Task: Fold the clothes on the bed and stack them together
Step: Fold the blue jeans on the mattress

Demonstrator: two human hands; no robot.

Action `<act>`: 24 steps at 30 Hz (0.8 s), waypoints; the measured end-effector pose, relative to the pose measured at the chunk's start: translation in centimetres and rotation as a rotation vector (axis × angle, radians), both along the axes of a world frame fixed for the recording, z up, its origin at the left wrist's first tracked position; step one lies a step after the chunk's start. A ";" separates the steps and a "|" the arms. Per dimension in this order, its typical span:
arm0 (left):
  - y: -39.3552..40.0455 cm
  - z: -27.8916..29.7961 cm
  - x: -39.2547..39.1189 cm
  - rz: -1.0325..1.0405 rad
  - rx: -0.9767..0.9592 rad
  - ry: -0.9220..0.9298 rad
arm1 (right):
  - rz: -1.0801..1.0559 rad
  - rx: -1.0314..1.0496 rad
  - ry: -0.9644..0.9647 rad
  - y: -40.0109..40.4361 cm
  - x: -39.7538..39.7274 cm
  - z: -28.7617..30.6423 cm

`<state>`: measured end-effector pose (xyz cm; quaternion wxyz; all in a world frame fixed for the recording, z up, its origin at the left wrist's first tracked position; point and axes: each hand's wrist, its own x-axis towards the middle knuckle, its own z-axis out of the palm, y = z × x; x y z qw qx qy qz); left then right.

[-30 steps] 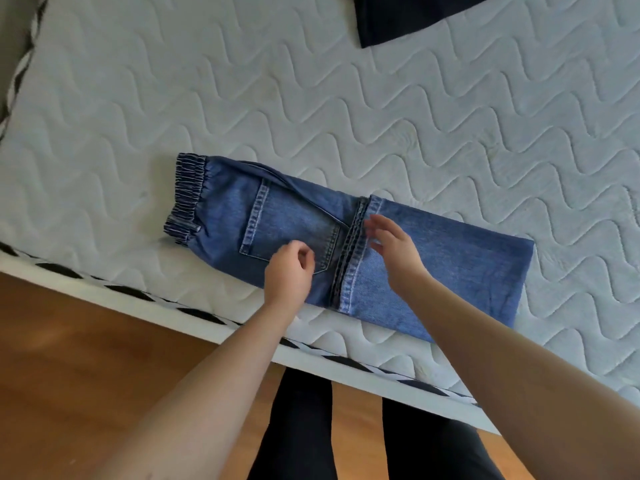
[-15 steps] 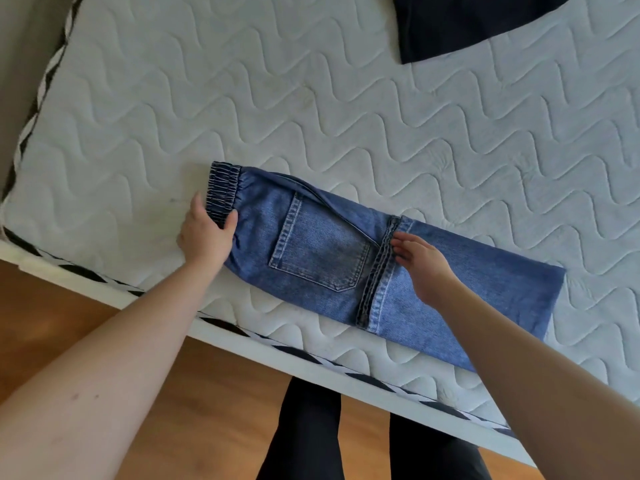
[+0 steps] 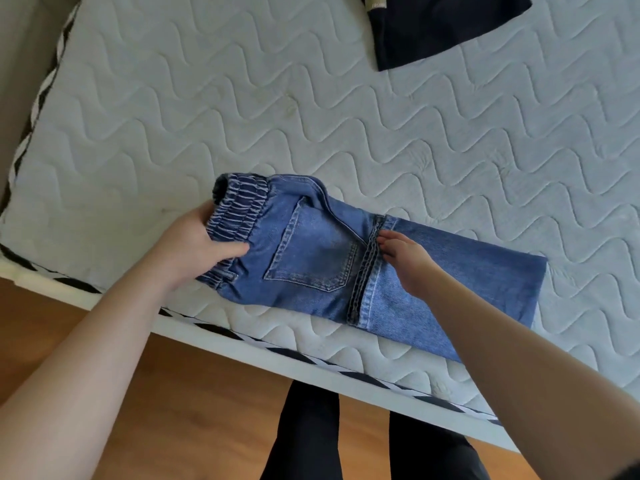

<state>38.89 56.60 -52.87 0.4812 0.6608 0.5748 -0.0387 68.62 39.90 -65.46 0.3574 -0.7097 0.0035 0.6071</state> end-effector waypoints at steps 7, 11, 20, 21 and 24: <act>-5.9 8.0 6.0 -0.223 0.060 -0.109 | -0.023 0.101 0.089 -1.0 0.6 0.1; -8.0 9.1 10.1 -0.372 0.048 -0.099 | -0.027 0.150 0.237 -3.1 2.0 0.8; -15.3 4.6 21.9 -0.615 -0.037 -0.055 | -0.284 0.123 0.159 -12.9 8.9 2.8; -16.8 3.2 23.5 -0.635 -0.012 -0.027 | -0.306 0.109 0.143 -13.8 9.7 2.8; -20.9 -0.8 28.1 -0.607 0.069 0.071 | -0.386 0.099 0.130 -16.0 11.1 2.7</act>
